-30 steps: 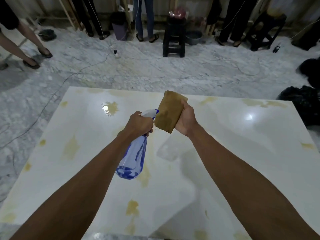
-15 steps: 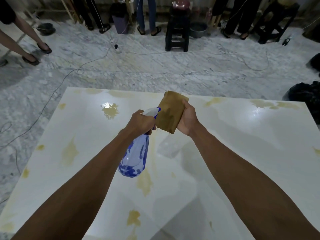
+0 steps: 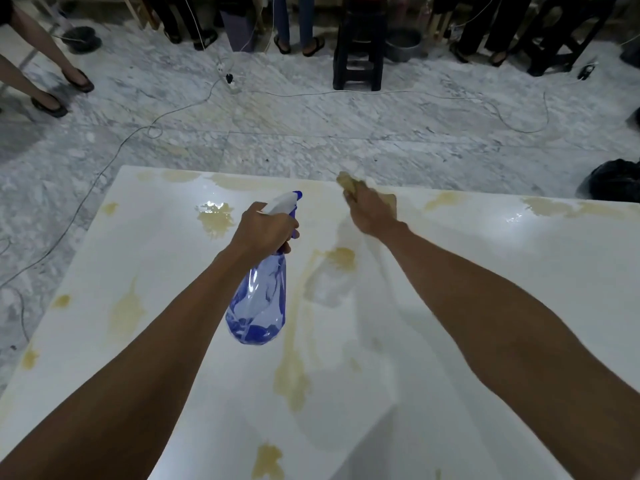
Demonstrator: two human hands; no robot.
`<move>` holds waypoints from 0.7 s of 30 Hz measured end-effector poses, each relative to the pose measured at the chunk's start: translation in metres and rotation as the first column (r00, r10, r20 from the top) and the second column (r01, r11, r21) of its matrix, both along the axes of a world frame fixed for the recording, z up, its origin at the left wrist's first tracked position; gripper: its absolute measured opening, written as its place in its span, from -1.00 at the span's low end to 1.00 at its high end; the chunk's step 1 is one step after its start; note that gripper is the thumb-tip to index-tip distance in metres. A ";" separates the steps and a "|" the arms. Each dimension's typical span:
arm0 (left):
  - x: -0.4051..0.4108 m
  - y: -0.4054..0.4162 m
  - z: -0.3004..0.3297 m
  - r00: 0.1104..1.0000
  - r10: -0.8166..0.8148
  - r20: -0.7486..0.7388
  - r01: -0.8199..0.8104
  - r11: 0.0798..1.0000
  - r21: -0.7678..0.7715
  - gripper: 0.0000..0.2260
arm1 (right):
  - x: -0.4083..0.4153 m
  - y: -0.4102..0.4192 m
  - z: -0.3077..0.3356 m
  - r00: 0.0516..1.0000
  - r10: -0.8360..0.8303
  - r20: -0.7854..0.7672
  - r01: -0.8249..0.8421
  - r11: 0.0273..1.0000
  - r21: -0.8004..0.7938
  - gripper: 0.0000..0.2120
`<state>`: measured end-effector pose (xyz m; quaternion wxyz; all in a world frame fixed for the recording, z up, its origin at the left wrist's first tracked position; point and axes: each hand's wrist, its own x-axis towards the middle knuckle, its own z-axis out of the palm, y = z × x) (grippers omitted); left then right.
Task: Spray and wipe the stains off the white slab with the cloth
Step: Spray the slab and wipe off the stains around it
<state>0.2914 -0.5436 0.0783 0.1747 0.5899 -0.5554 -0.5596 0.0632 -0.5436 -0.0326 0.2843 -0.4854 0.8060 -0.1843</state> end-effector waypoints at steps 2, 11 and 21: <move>0.012 -0.002 -0.013 1.000 -0.010 0.009 0.010 1.000 -0.013 -0.78 | 0.021 -0.009 -0.040 0.986 0.091 -0.136 -0.065 0.981 0.181 -0.36; 0.085 0.032 -0.040 0.998 -0.033 0.051 0.031 0.999 0.024 -0.73 | 0.110 0.064 -0.099 0.915 0.280 -0.292 -0.149 0.904 0.400 -0.43; 0.155 0.124 -0.023 0.984 -0.176 0.003 0.176 0.984 0.036 -0.84 | 0.202 0.242 -0.102 0.914 0.236 -0.330 -0.085 0.906 0.414 -0.27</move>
